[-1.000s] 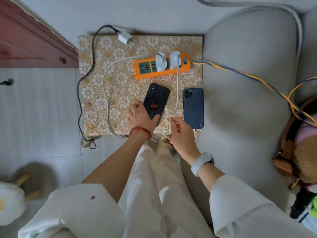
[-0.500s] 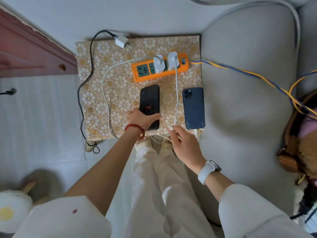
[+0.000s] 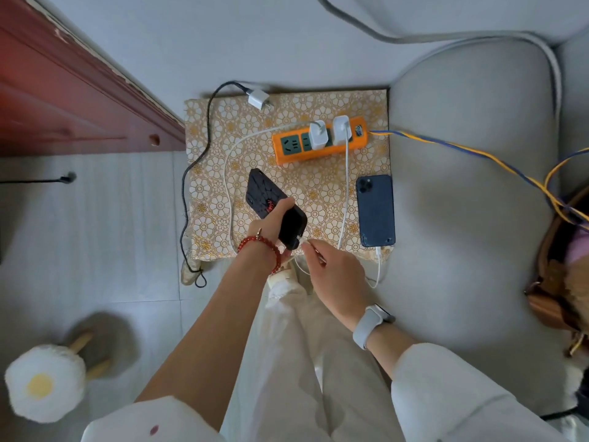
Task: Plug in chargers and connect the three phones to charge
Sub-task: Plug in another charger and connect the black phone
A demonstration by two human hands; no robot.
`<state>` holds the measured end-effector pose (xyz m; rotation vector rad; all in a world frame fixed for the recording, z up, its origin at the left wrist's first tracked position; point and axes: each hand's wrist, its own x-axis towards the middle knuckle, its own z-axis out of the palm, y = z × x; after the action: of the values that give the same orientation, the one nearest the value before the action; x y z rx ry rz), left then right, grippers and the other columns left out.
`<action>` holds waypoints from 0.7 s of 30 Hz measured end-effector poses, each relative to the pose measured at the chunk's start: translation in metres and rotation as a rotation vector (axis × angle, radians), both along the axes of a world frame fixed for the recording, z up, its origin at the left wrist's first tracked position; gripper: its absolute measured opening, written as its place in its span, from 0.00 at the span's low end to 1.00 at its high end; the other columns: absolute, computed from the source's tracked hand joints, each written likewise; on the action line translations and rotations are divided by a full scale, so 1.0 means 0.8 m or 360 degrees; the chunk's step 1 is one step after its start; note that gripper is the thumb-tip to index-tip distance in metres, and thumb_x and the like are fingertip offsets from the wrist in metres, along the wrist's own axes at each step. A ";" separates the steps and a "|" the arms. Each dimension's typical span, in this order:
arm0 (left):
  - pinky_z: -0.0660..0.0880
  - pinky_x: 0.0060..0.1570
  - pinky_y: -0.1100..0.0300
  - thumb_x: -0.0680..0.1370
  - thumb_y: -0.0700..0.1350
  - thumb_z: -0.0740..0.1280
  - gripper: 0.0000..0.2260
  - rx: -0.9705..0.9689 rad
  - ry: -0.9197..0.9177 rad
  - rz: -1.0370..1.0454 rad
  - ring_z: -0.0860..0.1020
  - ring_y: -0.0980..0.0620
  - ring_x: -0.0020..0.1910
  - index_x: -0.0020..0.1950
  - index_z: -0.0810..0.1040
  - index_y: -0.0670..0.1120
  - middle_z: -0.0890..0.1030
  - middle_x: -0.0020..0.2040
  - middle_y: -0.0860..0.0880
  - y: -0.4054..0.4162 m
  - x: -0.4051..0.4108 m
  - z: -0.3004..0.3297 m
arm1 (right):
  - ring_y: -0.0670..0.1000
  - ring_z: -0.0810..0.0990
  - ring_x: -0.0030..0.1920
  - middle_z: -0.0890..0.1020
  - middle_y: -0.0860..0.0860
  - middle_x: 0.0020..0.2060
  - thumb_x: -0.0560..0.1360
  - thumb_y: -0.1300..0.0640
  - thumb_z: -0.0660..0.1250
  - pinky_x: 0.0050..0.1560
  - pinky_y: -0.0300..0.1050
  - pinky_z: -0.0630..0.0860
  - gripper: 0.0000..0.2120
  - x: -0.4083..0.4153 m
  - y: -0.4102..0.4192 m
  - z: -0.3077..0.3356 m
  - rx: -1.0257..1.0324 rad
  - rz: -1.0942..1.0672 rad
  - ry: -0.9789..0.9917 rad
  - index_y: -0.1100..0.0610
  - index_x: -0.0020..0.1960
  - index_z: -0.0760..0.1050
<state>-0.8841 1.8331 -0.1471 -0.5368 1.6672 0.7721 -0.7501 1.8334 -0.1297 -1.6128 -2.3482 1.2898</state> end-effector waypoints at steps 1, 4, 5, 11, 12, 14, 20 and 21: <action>0.76 0.35 0.57 0.64 0.55 0.72 0.29 0.0001 -0.0016 0.0026 0.75 0.51 0.40 0.59 0.72 0.41 0.77 0.51 0.44 0.000 0.002 0.001 | 0.60 0.77 0.34 0.82 0.57 0.31 0.78 0.51 0.57 0.35 0.51 0.74 0.14 -0.001 -0.001 -0.001 0.0035 0.0017 -0.0015 0.56 0.46 0.78; 0.76 0.35 0.56 0.62 0.56 0.73 0.31 0.0012 -0.0051 0.0070 0.76 0.51 0.43 0.60 0.72 0.43 0.78 0.52 0.44 -0.001 0.007 0.006 | 0.59 0.77 0.32 0.81 0.55 0.29 0.78 0.50 0.55 0.32 0.47 0.70 0.16 -0.001 -0.005 -0.002 0.0134 -0.0005 0.0001 0.56 0.46 0.78; 0.76 0.35 0.56 0.62 0.56 0.73 0.32 0.0014 -0.0066 0.0092 0.76 0.50 0.44 0.60 0.72 0.43 0.78 0.53 0.44 -0.002 0.008 0.007 | 0.58 0.75 0.30 0.79 0.53 0.26 0.77 0.49 0.55 0.30 0.46 0.68 0.16 0.001 -0.006 -0.002 0.0142 -0.0039 0.0019 0.56 0.45 0.79; 0.75 0.35 0.56 0.63 0.56 0.73 0.30 0.0029 -0.0103 0.0164 0.76 0.51 0.47 0.61 0.71 0.45 0.78 0.52 0.46 -0.007 0.009 0.017 | 0.49 0.65 0.23 0.62 0.42 0.19 0.76 0.50 0.56 0.24 0.36 0.58 0.15 0.008 -0.010 -0.007 0.0127 -0.0100 0.0072 0.56 0.38 0.76; 0.76 0.36 0.55 0.64 0.56 0.73 0.30 0.0026 -0.0097 0.0161 0.76 0.50 0.48 0.60 0.72 0.44 0.78 0.52 0.46 -0.007 0.009 0.018 | 0.50 0.65 0.23 0.62 0.43 0.19 0.76 0.50 0.56 0.24 0.36 0.57 0.15 0.008 -0.009 -0.006 0.0131 -0.0089 0.0074 0.56 0.38 0.76; 0.76 0.37 0.55 0.64 0.56 0.73 0.29 0.0025 -0.0085 0.0160 0.76 0.50 0.48 0.59 0.72 0.44 0.78 0.52 0.46 -0.006 0.009 0.023 | 0.51 0.65 0.24 0.63 0.43 0.20 0.76 0.50 0.56 0.24 0.36 0.57 0.16 0.005 -0.008 -0.006 0.0124 -0.0070 0.0049 0.56 0.38 0.77; 0.77 0.37 0.56 0.65 0.54 0.73 0.28 0.0006 0.0082 0.0009 0.75 0.53 0.40 0.59 0.72 0.40 0.78 0.50 0.45 -0.002 0.011 0.026 | 0.55 0.69 0.28 0.79 0.56 0.27 0.77 0.48 0.54 0.31 0.43 0.62 0.20 0.001 0.003 -0.002 0.0155 0.0124 -0.0113 0.58 0.38 0.77; 0.78 0.40 0.55 0.65 0.54 0.73 0.28 -0.0003 0.0126 -0.0034 0.75 0.53 0.38 0.59 0.73 0.39 0.77 0.48 0.45 -0.002 0.012 0.025 | 0.56 0.69 0.29 0.80 0.57 0.29 0.78 0.49 0.54 0.31 0.43 0.62 0.19 0.000 0.004 -0.003 0.0171 0.0161 -0.0152 0.58 0.39 0.77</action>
<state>-0.8742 1.8319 -0.1269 -0.4947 1.7440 0.7848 -0.7500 1.8364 -0.1322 -1.5776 -2.5379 1.1031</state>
